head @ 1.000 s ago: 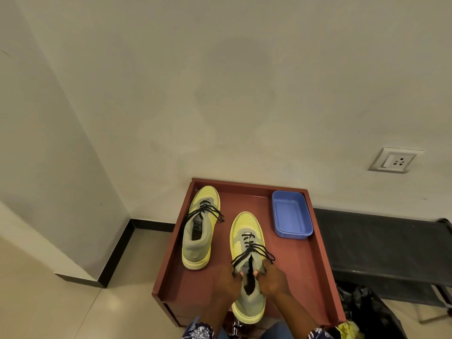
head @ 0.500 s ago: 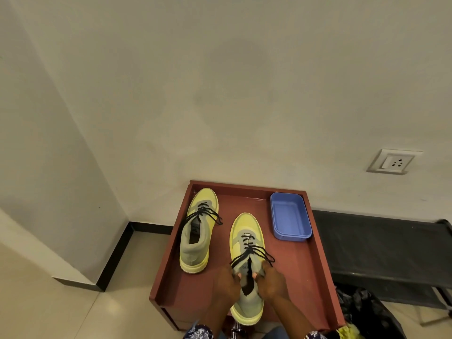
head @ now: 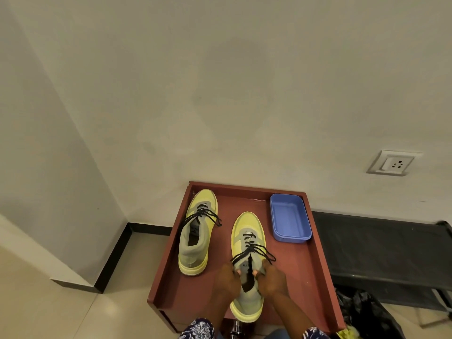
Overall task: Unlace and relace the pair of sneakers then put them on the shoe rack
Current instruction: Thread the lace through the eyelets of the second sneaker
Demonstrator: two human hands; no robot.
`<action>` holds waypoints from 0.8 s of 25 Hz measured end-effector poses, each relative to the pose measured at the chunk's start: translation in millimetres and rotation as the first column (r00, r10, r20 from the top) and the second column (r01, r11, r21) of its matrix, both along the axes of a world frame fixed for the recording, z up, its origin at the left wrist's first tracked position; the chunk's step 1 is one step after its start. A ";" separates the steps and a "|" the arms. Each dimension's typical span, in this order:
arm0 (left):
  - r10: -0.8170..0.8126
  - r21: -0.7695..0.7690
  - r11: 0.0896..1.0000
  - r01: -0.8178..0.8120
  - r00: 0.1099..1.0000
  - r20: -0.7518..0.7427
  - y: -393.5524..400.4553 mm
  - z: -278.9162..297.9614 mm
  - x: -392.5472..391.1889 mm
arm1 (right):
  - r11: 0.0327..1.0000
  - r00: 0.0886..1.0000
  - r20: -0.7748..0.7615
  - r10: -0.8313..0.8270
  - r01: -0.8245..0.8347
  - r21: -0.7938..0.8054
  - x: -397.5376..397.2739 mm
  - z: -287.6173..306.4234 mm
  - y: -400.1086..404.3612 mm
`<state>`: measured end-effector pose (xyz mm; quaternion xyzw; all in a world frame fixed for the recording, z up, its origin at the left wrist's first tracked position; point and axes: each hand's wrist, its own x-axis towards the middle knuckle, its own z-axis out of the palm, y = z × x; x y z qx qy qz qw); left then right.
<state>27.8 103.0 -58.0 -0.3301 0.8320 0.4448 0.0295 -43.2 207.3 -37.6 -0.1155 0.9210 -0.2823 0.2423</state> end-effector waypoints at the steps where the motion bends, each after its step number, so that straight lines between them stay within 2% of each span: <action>1: -0.001 -0.010 1.000 0.001 1.000 -0.015 -1.2 -2.1 -2.3 | 1.000 1.000 -0.001 0.000 0.000 0.006 -2.4 -0.2 -0.4; 10: 0.019 -0.076 0.997 -0.016 0.999 0.041 -8.5 2.6 -20.9 | 1.000 1.000 -0.020 -0.014 0.015 0.022 -18.1 0.4 -7.5; 16: -0.022 -0.132 0.991 0.032 0.997 0.077 -9.2 4.4 -25.0 | 0.999 0.999 0.010 -0.041 0.041 0.019 -20.2 -0.3 -10.4; 18: -0.037 -0.171 0.984 0.047 0.998 0.060 -9.8 13.3 -24.7 | 0.998 0.998 0.034 -0.055 0.054 0.012 -21.2 1.3 -12.5; 20: -0.046 -0.211 0.976 0.043 0.999 -0.012 -16.7 23.2 -22.8 | 0.990 0.989 0.063 -0.134 0.137 -0.044 -21.8 6.2 -17.0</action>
